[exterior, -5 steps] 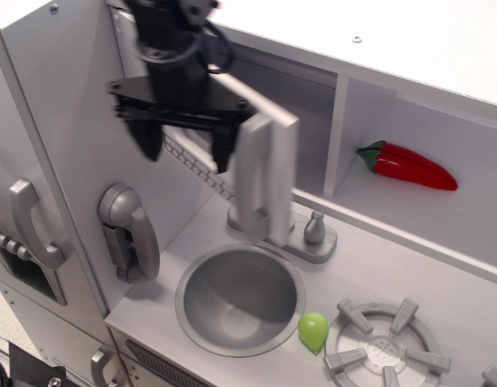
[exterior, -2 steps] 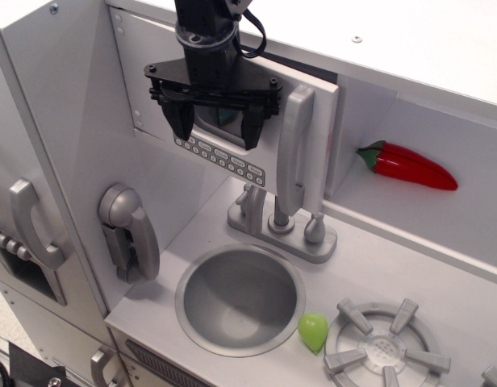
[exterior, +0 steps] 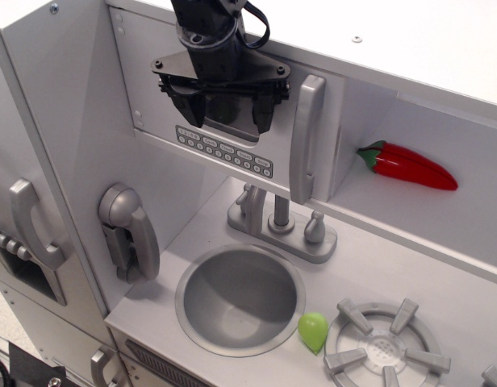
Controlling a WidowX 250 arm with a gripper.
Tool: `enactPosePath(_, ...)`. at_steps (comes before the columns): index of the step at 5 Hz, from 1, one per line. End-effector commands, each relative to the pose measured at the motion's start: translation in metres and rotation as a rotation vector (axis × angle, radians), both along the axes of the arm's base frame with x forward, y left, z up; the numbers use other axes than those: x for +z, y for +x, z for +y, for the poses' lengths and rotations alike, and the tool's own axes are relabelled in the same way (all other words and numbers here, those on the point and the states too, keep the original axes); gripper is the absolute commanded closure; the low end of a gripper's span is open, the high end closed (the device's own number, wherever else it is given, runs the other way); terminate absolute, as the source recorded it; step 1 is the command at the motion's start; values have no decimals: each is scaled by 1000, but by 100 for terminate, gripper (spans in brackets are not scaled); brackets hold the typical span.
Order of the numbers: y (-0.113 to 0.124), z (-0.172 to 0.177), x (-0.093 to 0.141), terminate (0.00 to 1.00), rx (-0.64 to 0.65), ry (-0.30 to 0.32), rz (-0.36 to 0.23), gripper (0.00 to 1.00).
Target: Close microwave
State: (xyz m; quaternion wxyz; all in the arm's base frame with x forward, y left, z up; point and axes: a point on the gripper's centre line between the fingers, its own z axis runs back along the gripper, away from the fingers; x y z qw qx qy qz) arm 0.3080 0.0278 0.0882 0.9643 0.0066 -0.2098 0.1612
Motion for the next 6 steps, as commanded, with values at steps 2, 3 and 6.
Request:
enactPosePath(2,-47,21,-5,0,-18,-30,143,0)
enactPosePath(3,-79,25,-11,0,-92,2,160,0)
enactPosePath(6,-93,25,-10,100,-133,23,165,0)
